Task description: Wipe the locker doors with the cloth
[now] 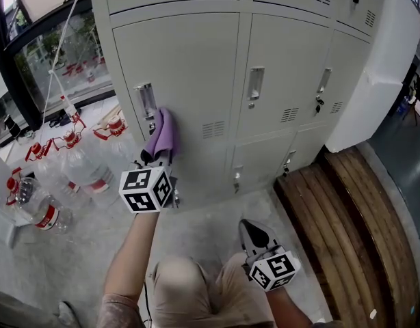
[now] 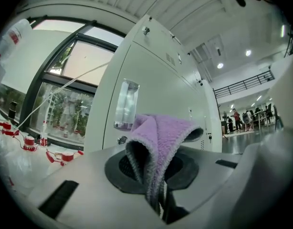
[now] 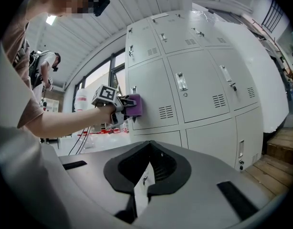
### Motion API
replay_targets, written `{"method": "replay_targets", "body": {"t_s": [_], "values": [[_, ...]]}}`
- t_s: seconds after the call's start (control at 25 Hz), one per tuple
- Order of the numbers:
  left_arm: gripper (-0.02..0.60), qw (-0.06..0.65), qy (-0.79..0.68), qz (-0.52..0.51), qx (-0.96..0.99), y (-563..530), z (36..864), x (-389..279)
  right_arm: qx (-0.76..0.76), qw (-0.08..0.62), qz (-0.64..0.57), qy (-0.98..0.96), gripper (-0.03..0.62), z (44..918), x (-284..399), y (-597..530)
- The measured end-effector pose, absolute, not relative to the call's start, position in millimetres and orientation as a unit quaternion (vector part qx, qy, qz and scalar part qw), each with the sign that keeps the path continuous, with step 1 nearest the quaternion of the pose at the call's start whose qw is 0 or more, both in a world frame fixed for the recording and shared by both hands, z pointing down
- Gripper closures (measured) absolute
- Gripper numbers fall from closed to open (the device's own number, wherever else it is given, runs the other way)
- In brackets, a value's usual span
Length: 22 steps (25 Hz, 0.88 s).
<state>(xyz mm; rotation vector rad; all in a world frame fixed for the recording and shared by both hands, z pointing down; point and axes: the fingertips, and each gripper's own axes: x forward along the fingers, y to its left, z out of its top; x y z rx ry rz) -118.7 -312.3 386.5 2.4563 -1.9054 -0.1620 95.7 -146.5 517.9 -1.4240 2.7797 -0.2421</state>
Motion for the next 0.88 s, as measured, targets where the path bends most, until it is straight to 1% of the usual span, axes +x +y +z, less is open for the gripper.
{"method": "replay_targets", "body": {"t_s": [0.72, 0.88], "values": [[0.543, 0.042, -0.622, -0.065, 0.779, -353, 388, -95, -0.475, 0.001, -0.08, 0.877, 0.597, 520, 116, -145], [0.543, 0.042, -0.604, -0.062, 0.793, -360, 386, -75, -0.478, 0.0, -0.08, 0.874, 0.597, 521, 120, -144]]}}
